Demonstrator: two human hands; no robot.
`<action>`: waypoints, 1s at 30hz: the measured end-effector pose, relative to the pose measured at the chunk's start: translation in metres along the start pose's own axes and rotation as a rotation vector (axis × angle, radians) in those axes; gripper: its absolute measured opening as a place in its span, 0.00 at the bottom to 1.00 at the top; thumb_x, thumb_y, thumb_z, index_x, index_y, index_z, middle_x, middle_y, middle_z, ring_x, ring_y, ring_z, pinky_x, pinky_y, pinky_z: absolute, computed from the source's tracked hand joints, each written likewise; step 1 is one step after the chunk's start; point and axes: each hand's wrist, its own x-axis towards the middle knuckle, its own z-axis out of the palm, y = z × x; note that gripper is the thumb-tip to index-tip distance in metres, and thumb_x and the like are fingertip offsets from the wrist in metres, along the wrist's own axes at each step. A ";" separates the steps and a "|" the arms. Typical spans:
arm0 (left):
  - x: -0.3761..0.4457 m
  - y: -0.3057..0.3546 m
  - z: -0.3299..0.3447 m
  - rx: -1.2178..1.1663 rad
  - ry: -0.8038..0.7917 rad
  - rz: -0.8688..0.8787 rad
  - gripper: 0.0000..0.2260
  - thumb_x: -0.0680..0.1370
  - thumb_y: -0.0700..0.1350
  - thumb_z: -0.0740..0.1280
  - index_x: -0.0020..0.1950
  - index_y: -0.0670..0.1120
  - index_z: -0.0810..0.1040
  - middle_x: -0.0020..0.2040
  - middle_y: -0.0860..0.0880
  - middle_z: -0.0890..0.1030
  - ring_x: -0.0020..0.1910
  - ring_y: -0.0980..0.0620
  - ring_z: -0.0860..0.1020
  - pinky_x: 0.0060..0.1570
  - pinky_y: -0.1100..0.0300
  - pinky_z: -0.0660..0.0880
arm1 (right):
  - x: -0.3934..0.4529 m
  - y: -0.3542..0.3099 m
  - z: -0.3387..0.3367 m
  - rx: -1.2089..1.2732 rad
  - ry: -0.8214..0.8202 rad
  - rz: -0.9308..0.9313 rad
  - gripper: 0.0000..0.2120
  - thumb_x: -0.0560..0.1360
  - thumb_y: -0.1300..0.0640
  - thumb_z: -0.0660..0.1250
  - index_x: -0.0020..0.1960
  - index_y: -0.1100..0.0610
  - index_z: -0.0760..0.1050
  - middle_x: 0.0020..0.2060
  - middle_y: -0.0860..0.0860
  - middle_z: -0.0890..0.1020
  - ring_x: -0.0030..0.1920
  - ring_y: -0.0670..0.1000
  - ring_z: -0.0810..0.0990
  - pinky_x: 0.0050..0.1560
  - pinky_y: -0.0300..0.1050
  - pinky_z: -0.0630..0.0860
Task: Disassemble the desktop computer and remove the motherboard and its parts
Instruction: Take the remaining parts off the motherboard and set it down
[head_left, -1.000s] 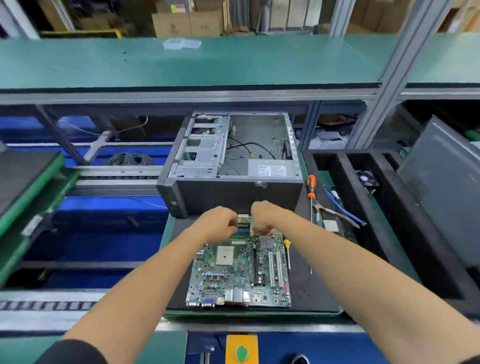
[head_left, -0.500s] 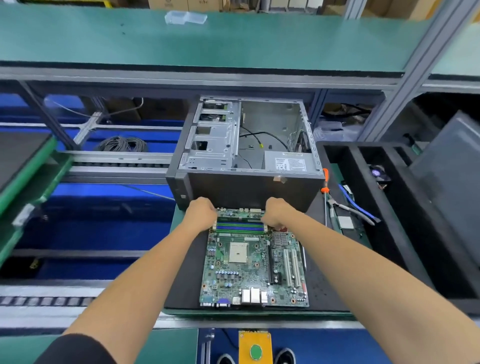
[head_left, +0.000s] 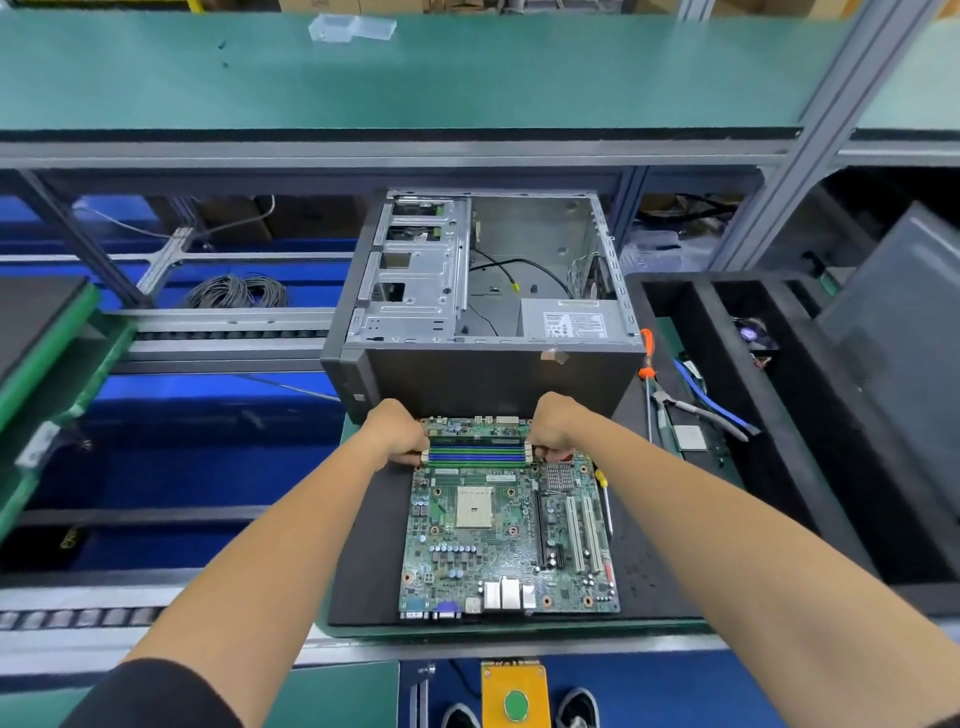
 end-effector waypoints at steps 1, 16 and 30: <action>-0.001 0.000 -0.001 -0.048 -0.004 -0.031 0.01 0.75 0.31 0.68 0.45 0.35 0.78 0.45 0.39 0.81 0.34 0.47 0.83 0.41 0.53 0.83 | 0.002 0.003 -0.001 -0.026 -0.014 -0.038 0.13 0.79 0.67 0.61 0.35 0.61 0.69 0.39 0.59 0.78 0.34 0.55 0.75 0.32 0.43 0.69; 0.002 -0.005 -0.002 -0.139 0.016 -0.067 0.03 0.72 0.33 0.71 0.45 0.34 0.79 0.43 0.36 0.82 0.35 0.42 0.84 0.37 0.53 0.83 | 0.000 -0.002 0.001 -0.254 -0.030 -0.074 0.20 0.76 0.69 0.59 0.29 0.56 0.60 0.21 0.53 0.65 0.23 0.53 0.67 0.27 0.42 0.61; 0.004 -0.012 0.000 -0.275 0.008 -0.091 0.02 0.73 0.32 0.69 0.44 0.35 0.79 0.37 0.37 0.82 0.32 0.44 0.82 0.29 0.57 0.81 | 0.000 -0.006 0.008 -0.037 0.032 0.008 0.14 0.80 0.60 0.61 0.37 0.64 0.71 0.43 0.60 0.85 0.43 0.55 0.86 0.48 0.44 0.82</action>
